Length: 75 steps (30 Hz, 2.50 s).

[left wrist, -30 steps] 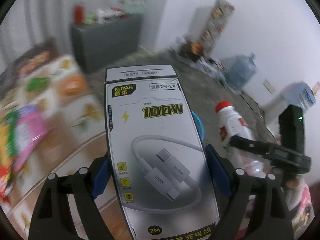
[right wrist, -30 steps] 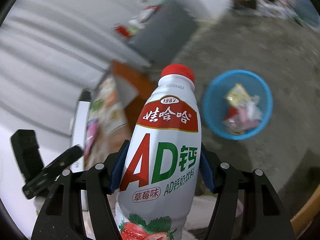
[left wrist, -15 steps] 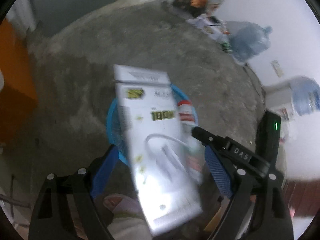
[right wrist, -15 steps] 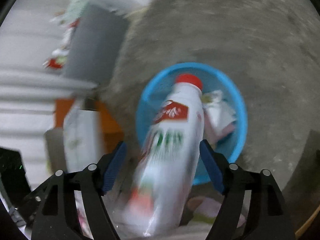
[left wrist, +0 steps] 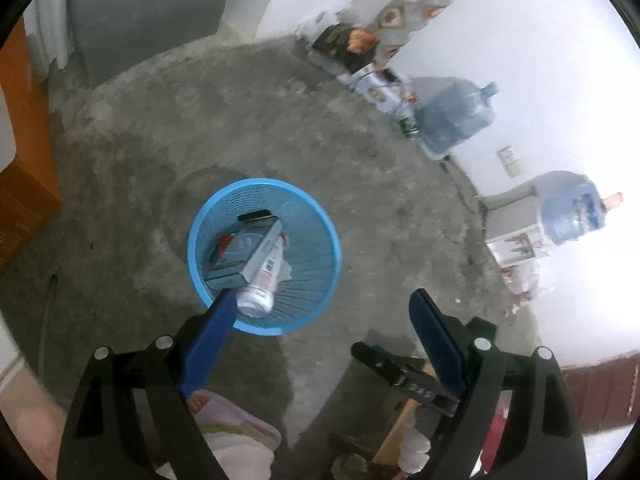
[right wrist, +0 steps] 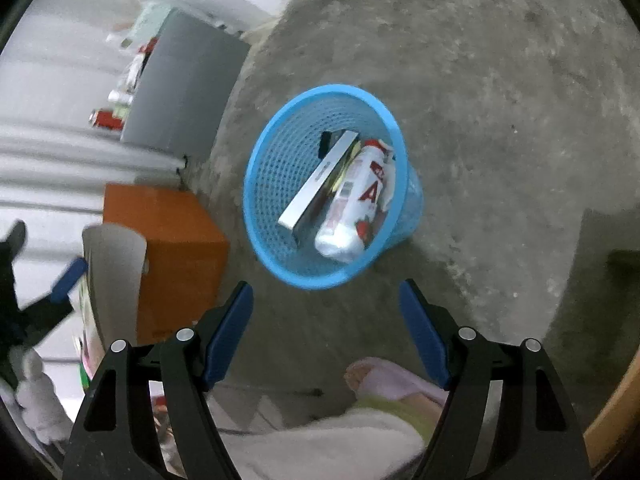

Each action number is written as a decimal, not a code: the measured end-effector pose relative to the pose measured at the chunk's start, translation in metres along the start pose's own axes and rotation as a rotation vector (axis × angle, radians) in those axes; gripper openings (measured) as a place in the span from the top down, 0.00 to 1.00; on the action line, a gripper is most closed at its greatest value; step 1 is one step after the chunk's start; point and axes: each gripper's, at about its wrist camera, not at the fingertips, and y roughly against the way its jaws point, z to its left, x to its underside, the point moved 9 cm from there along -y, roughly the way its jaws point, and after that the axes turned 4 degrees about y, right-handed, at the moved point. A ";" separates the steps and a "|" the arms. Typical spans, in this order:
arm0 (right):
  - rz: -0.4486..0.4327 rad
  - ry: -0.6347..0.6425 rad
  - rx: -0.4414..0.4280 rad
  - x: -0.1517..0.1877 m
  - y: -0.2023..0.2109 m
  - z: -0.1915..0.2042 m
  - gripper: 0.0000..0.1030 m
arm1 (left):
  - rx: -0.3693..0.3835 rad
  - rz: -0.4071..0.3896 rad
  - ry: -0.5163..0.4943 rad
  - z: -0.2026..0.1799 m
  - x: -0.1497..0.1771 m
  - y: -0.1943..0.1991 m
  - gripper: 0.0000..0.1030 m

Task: Collect trash
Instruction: 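Move both tools back to the table, then grasp the pink snack bag with the right tool while the left tool grasps the green chip bag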

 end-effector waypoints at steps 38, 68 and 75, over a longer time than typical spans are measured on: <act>0.034 0.709 -0.341 0.156 0.103 0.294 0.14 | -0.159 -0.771 0.484 0.218 0.284 0.386 0.13; 0.362 0.351 -0.391 0.154 -0.076 0.409 0.31 | -1.055 -0.541 -0.252 0.285 0.153 0.304 0.13; 0.311 0.283 -0.386 0.152 -0.084 0.415 0.45 | -1.068 -0.510 -0.259 0.297 0.140 0.295 0.28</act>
